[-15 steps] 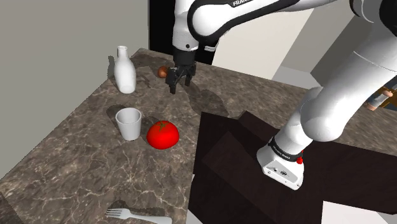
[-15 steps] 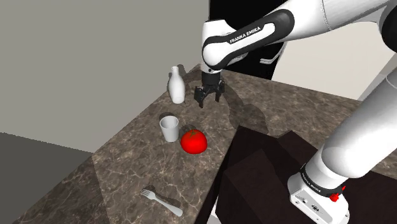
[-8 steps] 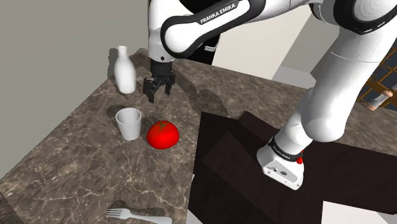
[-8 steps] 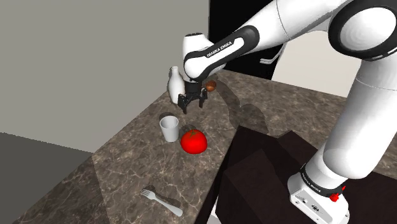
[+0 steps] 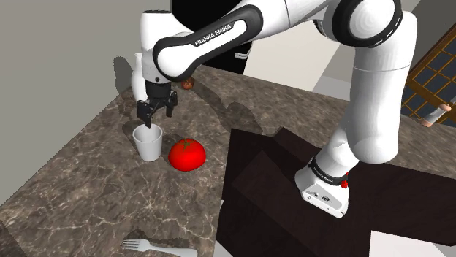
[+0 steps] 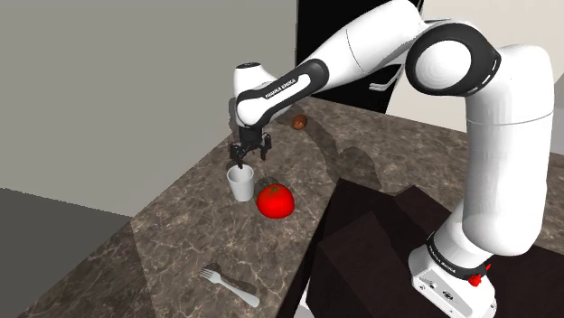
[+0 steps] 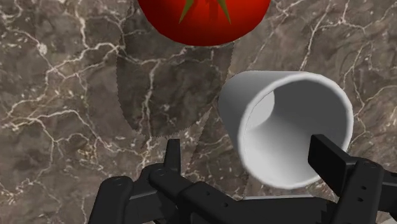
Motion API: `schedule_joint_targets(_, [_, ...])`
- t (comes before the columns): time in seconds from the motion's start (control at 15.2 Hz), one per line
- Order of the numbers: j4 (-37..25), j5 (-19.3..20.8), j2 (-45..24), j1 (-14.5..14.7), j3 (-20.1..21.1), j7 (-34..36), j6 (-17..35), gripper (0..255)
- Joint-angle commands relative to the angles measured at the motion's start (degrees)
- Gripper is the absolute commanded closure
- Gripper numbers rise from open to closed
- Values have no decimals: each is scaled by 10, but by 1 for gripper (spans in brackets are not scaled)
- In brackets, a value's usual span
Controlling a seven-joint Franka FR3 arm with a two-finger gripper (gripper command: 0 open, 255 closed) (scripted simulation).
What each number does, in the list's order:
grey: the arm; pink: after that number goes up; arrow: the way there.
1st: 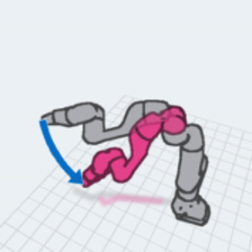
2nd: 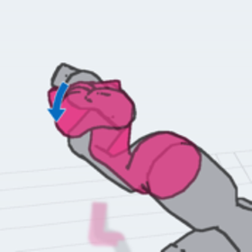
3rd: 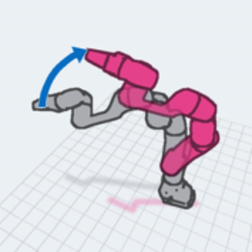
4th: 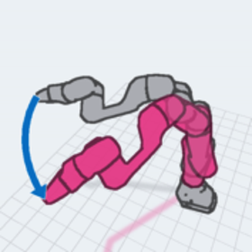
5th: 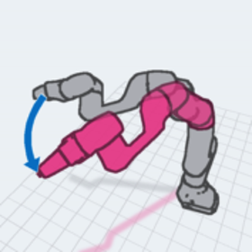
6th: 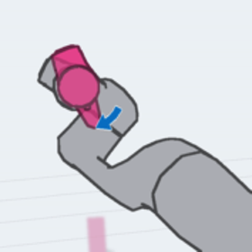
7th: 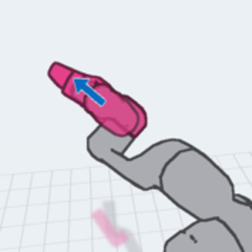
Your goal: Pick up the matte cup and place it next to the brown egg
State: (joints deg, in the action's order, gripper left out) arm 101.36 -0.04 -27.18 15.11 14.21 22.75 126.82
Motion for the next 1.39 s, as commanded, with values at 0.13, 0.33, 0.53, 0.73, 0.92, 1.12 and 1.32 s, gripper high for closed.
schedule_joint_targets(0.13, [1, 5, -21, 6, -2, 5, 23, 0])
schedule_joint_targets(0.33, [6, 8, -37, 9, -4, 7, 44, 0])
schedule_joint_targets(0.53, [6, 8, -37, 9, -4, 7, 44, 0])
schedule_joint_targets(0.73, [6, 8, -37, 9, -4, 7, 44, 0])
schedule_joint_targets(0.92, [6, 8, -37, 9, -4, 7, 44, 255])
schedule_joint_targets(1.12, [6, 8, -37, 9, -4, 7, 44, 255])
schedule_joint_targets(1.32, [6, 8, -37, 9, -4, 7, 44, 255])
